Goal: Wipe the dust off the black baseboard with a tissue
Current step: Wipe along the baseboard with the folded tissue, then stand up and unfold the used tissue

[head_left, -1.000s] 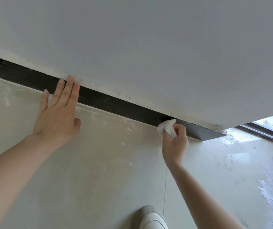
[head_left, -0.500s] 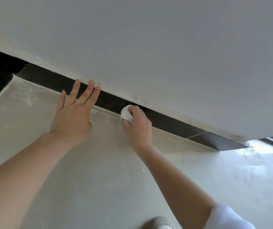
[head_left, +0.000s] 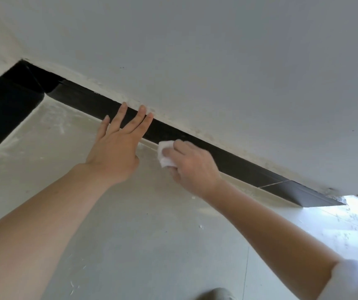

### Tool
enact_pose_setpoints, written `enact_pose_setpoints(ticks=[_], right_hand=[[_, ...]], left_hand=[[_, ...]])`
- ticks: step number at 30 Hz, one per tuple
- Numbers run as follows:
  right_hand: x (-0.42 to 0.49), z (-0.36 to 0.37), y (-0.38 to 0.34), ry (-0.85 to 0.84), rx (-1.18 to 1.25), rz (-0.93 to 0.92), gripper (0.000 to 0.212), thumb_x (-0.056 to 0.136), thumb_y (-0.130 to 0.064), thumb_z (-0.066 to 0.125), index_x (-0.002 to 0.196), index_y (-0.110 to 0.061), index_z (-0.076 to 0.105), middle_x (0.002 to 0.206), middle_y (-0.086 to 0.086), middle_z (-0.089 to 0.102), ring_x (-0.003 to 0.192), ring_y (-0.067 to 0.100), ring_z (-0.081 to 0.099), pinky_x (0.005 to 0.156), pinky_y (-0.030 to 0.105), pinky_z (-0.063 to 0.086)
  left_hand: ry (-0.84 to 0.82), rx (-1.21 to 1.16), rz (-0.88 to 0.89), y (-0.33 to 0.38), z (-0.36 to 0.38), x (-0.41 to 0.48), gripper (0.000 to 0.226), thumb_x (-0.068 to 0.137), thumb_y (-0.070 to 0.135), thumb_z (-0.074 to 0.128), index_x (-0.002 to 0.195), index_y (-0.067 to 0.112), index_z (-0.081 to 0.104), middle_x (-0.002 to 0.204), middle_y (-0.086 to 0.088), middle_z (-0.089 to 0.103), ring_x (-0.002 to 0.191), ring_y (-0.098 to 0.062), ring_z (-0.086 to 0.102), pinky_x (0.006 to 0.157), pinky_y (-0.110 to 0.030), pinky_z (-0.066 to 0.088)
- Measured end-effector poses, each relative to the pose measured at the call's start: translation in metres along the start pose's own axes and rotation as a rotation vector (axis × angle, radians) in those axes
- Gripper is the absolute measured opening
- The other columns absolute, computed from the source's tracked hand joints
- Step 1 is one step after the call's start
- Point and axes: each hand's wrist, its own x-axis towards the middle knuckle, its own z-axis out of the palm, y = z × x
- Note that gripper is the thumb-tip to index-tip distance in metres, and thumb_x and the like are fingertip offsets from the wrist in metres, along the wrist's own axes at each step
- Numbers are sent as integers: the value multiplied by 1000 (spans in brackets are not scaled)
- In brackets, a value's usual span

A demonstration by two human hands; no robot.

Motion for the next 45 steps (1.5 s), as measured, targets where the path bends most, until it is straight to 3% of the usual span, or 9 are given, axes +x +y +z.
enact_pose_setpoints(ticks=[6, 10, 13, 18, 22, 27, 30, 33, 45], right_hand=[[7, 9, 6, -192, -258, 181, 40, 43, -14, 91, 77, -9, 70, 75, 5, 60, 49, 17, 55, 33, 19, 34], [-18, 12, 7, -424, -253, 411, 25, 84, -16, 66, 109, -11, 64, 110, 8, 56, 80, 24, 63, 56, 28, 38], [-42, 3, 8, -556, -105, 528, 28, 91, -16, 52, 115, -17, 65, 112, 4, 52, 87, 26, 62, 66, 30, 48], [-43, -13, -5, -474, 1, 454, 24, 91, -19, 50, 111, -20, 64, 93, -5, 36, 71, 20, 45, 61, 29, 36], [-22, -10, -15, -390, 6, 317, 25, 92, -19, 53, 115, -15, 60, 98, 0, 42, 71, 19, 42, 59, 30, 33], [29, -1, -11, -229, -157, 161, 37, 59, -16, 83, 91, -9, 67, 83, 8, 58, 53, 22, 56, 40, 22, 26], [36, 3, -14, -334, -353, 172, 35, 70, -22, 77, 102, -13, 65, 94, 4, 58, 62, 18, 58, 41, 25, 23], [20, 15, -13, -538, -341, 235, 34, 85, -3, 61, 118, -11, 58, 116, 10, 49, 83, 23, 57, 54, 31, 33], [30, -42, -56, -570, -86, 284, 23, 89, -16, 49, 106, -19, 65, 98, 4, 48, 87, 30, 61, 64, 31, 37]], left_hand=[[-24, -12, -5, 0, -4, 0, 94, 87, 2, 44, 149, 34, -18, 156, 18, -22, 143, -18, -26, 119, -41, -8], [-38, -8, -13, 1, -4, 1, 93, 88, 2, 43, 149, 34, -18, 156, 17, -22, 143, -18, -26, 120, -42, -8], [-50, -8, -18, 1, -3, 1, 93, 88, 3, 43, 149, 34, -19, 156, 17, -23, 143, -19, -26, 120, -42, -7], [-57, -18, -14, 2, -5, 0, 93, 87, 2, 44, 150, 33, -18, 156, 16, -23, 144, -19, -26, 120, -42, -6], [20, -21, -40, -6, -7, -8, 89, 88, 0, 43, 152, 29, -11, 157, 14, -21, 145, -16, -21, 120, -39, -4], [-38, 21, -124, -18, -6, -20, 88, 88, 3, 44, 153, 26, -11, 158, 10, -21, 145, -16, -21, 120, -39, -1], [-91, 30, -158, -19, -9, -23, 85, 89, 4, 43, 154, 26, -9, 159, 9, -19, 145, -16, -21, 120, -39, -2], [-143, 20, -181, -18, -13, -27, 79, 92, 7, 42, 155, 24, -2, 160, 6, -13, 147, -16, -16, 120, -39, 0], [-265, -18, -283, -17, -49, -59, 60, 96, 17, 40, 152, 21, 22, 159, 1, 18, 146, -18, 14, 115, -36, 23]])
